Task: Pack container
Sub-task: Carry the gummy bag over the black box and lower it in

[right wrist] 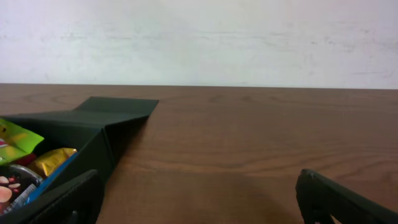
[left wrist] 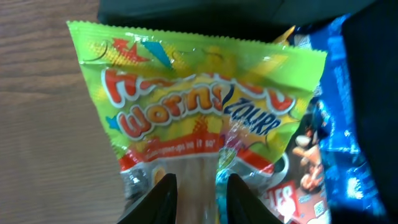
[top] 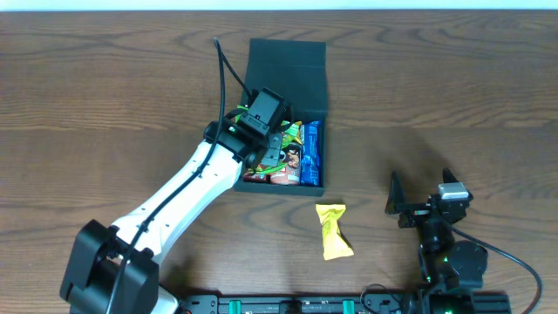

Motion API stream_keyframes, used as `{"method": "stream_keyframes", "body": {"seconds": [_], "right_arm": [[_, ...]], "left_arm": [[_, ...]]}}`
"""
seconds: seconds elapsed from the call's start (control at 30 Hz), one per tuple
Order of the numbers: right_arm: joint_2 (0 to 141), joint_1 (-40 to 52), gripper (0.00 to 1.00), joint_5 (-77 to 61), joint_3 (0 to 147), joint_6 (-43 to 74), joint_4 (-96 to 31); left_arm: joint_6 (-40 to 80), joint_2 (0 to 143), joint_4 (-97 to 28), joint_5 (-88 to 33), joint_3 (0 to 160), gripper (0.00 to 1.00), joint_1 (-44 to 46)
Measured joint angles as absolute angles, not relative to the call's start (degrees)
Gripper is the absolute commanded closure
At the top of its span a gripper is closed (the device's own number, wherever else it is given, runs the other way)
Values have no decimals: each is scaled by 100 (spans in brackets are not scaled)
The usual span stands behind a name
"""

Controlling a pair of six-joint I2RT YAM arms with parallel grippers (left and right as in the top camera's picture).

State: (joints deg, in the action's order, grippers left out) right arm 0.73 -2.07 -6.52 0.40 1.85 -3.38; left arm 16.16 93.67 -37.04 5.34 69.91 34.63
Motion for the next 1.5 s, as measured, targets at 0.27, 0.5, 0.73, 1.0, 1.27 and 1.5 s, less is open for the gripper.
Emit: {"method": "stream_keyframes", "body": {"seconds": [0.27,0.5,0.73,1.0,1.27,1.5], "right_arm": [[73,-207,1,-652,40,185,-338],[73,-207,1,-652,40,185,-338],[73,-207,1,-652,40,185,-340],[73,-207,1,-652,40,185,-338],[73,-207,1,-652,40,185,-338],[73,-207,1,-655,40,185,-338]], "left_arm": [[1931,9574,-3555,338,7015,72,3529],[1970,9688,-3638,386,7015,72,3972],[2290,9736,-3697,965,7022,74,4298],[2663,9736,-4296,2294,7022,73,4300],[2727,9736,-3767,2657,7022,75,4244],[2716,9616,-4707,2799,7819,71,4497]]}}
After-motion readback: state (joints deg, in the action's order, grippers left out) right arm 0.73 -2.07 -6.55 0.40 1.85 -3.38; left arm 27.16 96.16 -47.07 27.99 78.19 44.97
